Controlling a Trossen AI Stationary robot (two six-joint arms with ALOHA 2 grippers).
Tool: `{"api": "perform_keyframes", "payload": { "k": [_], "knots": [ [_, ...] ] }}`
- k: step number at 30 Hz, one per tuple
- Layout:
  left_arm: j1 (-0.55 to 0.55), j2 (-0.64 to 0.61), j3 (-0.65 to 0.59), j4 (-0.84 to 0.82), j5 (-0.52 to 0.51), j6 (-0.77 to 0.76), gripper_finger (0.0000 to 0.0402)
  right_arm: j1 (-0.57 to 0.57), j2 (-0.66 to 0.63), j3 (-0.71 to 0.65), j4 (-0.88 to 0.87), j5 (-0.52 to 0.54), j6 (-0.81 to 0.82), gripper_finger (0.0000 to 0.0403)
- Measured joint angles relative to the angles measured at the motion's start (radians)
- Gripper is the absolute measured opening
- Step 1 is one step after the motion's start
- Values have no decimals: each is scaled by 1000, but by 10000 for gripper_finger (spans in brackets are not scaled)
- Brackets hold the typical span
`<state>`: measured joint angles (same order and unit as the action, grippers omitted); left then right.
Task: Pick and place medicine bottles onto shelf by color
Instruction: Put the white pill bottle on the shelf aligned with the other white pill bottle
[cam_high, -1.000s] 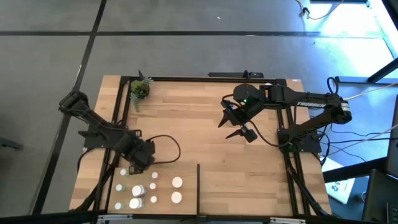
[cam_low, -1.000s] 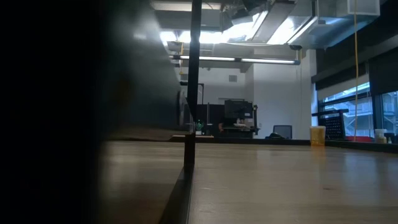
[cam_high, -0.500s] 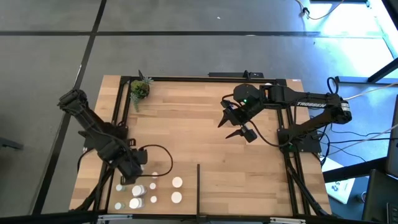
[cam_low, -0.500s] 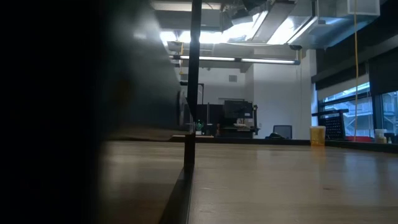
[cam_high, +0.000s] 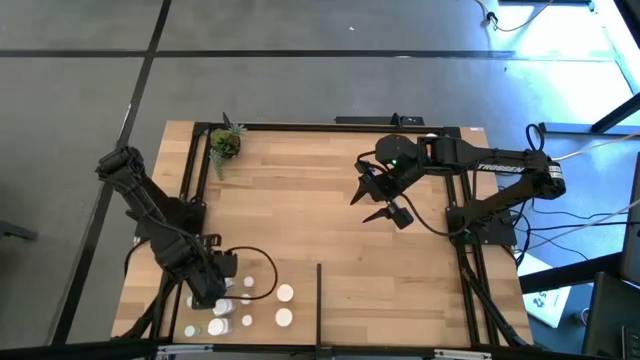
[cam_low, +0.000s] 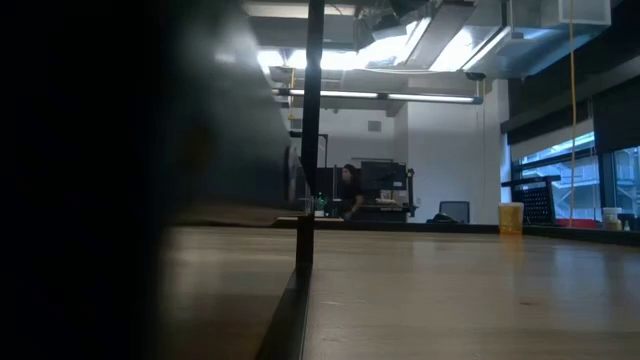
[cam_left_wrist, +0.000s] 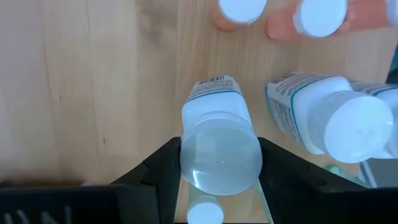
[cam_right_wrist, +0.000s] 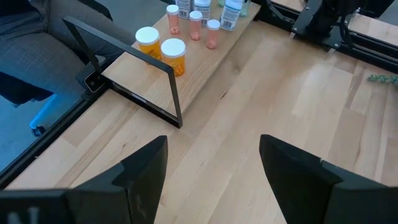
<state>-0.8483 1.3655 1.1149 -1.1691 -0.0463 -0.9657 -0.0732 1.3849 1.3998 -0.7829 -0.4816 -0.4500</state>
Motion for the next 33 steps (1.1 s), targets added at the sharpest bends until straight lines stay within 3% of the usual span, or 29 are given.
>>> {"api": "perform_keyframes", "payload": {
  "k": [18,33],
  "knots": [
    [4,56,0,5,12,-22,177,0,0,0,2,0,0,257],
    [4,55,-1,23,12,-22,264,0,0,0,2,0,0,257]
  ]
}}
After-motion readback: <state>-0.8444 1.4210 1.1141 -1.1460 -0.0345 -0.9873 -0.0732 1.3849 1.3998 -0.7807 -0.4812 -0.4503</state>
